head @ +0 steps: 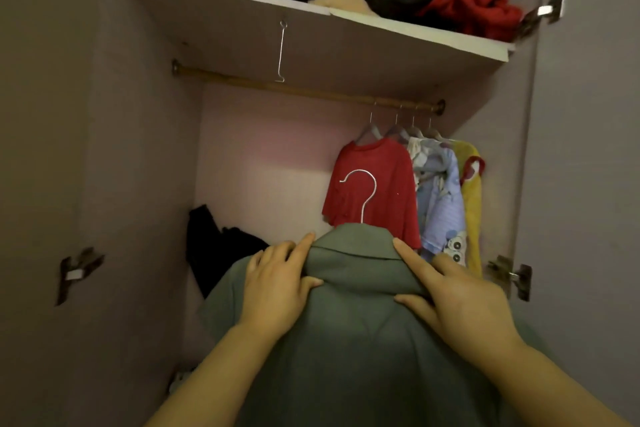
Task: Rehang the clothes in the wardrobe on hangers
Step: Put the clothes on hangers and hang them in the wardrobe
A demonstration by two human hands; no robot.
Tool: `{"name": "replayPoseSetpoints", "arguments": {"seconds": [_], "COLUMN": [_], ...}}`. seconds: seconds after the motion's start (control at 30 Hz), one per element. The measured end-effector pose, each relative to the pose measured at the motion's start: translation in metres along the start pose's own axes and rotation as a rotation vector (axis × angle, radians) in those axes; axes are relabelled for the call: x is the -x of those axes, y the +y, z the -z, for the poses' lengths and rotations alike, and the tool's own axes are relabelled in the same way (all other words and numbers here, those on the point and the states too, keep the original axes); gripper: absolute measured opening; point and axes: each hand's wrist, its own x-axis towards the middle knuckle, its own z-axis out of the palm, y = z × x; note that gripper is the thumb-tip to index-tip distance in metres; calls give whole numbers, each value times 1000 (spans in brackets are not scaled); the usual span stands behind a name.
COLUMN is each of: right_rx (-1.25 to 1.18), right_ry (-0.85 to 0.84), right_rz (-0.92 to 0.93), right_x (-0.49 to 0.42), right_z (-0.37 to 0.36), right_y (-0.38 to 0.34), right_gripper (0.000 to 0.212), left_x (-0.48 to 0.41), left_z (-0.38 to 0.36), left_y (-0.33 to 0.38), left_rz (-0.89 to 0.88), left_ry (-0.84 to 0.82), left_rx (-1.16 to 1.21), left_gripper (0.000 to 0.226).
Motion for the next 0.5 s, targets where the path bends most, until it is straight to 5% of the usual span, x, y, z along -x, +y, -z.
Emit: {"name": "replayPoseSetpoints", "arguments": {"seconds": [0.5], "right_rx": [174], "right_ry": [85], "right_rz": [-38], "right_x": [-216], "right_z": [-126], "right_y": [52], "right_gripper": [67], "left_x": [-221], "left_z": [-126], "left_y": [-80], "left_rz": [-29], "left_ry": [151], "left_rx": [150], "left_gripper": [66]}}
